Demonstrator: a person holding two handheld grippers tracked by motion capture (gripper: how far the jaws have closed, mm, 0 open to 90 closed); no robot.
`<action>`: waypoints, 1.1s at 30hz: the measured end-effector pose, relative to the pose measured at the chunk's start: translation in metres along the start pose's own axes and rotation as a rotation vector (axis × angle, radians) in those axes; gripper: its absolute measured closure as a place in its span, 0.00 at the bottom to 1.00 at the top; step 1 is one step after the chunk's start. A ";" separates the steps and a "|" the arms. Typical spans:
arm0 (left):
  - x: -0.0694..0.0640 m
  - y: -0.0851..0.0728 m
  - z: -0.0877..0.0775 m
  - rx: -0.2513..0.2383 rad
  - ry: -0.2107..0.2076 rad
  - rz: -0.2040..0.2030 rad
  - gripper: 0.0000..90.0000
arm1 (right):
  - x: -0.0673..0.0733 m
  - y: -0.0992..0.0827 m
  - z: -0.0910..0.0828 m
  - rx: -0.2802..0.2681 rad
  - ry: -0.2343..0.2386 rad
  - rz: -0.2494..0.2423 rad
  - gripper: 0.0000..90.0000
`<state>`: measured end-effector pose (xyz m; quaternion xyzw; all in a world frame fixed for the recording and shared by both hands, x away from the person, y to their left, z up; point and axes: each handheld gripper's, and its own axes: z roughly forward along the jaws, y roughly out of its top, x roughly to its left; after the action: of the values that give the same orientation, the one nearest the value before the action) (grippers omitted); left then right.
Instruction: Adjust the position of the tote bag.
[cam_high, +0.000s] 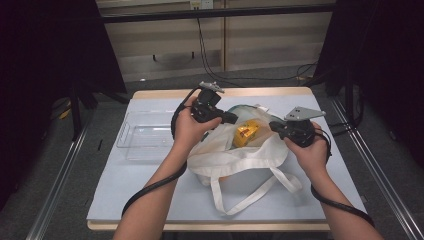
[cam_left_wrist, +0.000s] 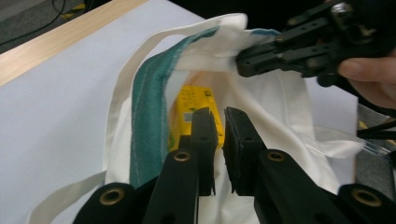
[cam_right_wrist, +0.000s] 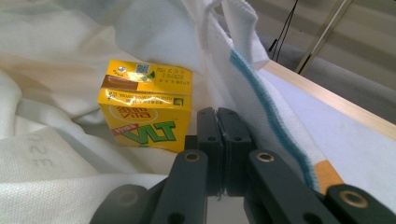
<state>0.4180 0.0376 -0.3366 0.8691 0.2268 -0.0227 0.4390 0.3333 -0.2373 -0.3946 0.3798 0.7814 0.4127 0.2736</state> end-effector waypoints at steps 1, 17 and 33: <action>0.002 0.001 0.004 0.001 0.005 0.002 0.94 | 0.000 -0.001 0.000 0.000 0.003 -0.002 0.98; 0.013 0.017 0.036 0.032 0.102 0.035 1.00 | 0.008 -0.015 0.000 0.005 0.083 -0.029 0.96; 0.029 0.020 0.056 0.092 0.154 0.038 1.00 | 0.024 -0.023 0.007 0.051 0.147 -0.084 0.98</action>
<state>0.4616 -0.0047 -0.3624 0.8916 0.2422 0.0423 0.3802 0.3167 -0.2227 -0.4205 0.3224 0.8249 0.4075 0.2227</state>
